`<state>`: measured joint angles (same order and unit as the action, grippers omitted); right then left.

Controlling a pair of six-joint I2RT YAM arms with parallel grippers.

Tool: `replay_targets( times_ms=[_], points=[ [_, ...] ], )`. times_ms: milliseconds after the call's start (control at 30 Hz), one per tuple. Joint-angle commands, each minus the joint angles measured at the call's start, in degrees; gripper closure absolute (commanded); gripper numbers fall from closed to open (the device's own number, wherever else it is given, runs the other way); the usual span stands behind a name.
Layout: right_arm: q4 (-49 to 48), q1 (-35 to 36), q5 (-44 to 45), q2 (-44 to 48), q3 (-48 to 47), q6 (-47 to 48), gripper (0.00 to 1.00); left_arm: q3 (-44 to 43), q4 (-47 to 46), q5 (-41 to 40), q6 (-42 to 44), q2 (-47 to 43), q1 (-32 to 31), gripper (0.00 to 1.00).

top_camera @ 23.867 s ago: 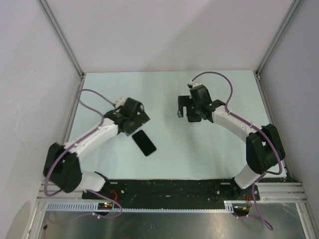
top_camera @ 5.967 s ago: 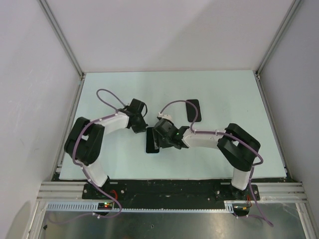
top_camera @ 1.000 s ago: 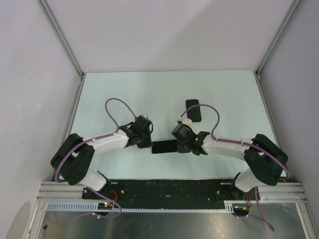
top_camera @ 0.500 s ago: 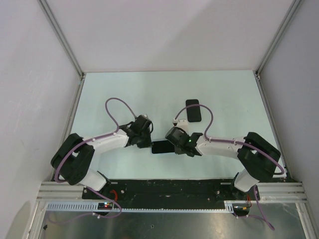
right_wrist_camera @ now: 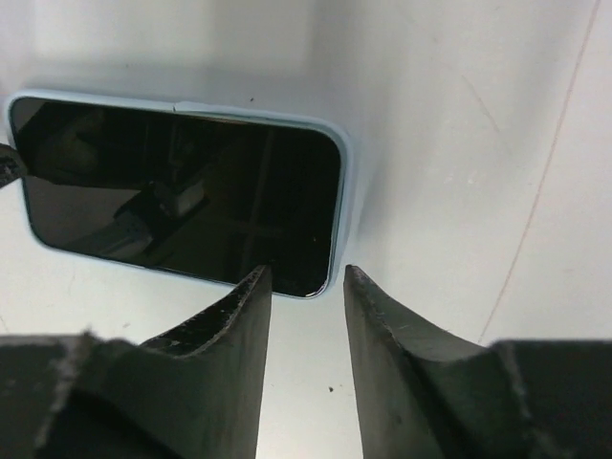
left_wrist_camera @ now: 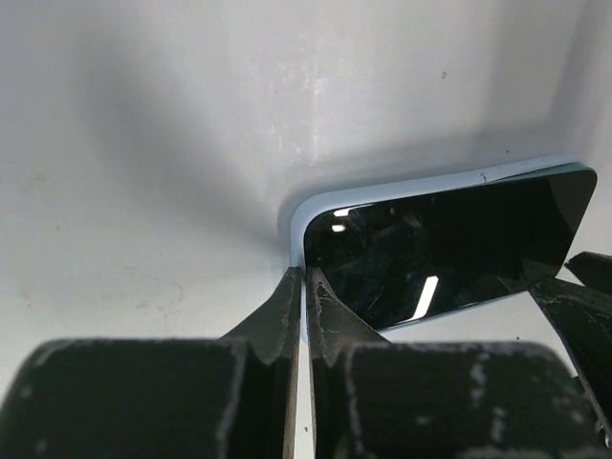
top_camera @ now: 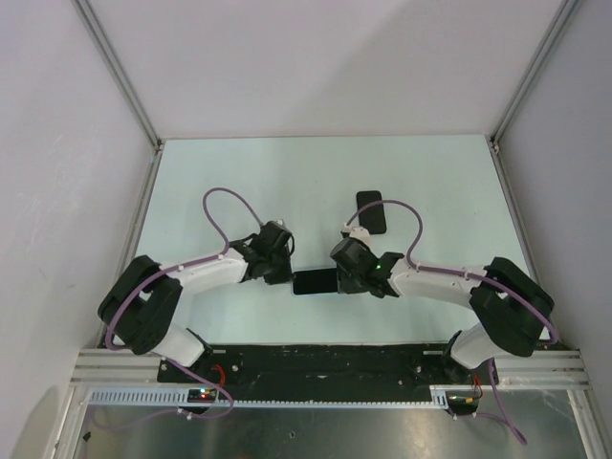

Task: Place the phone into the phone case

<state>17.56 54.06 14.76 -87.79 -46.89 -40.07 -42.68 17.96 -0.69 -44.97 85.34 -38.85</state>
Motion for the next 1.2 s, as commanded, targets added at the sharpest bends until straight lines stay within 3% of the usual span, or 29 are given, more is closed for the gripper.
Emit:
replay_targets(
  times_ms=[0,300,467,600,767,1167],
  points=[
    [-0.41,-3.23,-2.50,5.06,-0.42,2.56,0.57,-1.56,-4.45,2.70,0.53,-0.39,-0.78,0.93],
    [-4.81,-9.89,-5.27,-0.22,-6.19,7.71,0.56,1.93,-3.18,1.17,-1.11,-5.80,-0.98,0.93],
    [-4.60,-10.36,-5.65,-8.26,-12.90,10.49,0.62,6.59,-2.92,0.88,-3.17,-10.42,-2.42,0.93],
    [-3.96,-10.51,-5.99,-13.26,-16.67,11.47,0.72,8.30,-2.92,-0.81,-6.36,-12.81,-6.33,0.93],
    [-3.22,-10.60,-5.96,-15.91,-17.85,11.70,0.75,7.43,-3.68,-1.28,-9.40,-10.64,-10.72,0.94],
    [-3.48,-10.05,-7.18,-13.24,-10.95,10.46,0.79,4.05,-7.51,-1.85,-10.02,-0.17,-9.77,0.98]
  ],
)
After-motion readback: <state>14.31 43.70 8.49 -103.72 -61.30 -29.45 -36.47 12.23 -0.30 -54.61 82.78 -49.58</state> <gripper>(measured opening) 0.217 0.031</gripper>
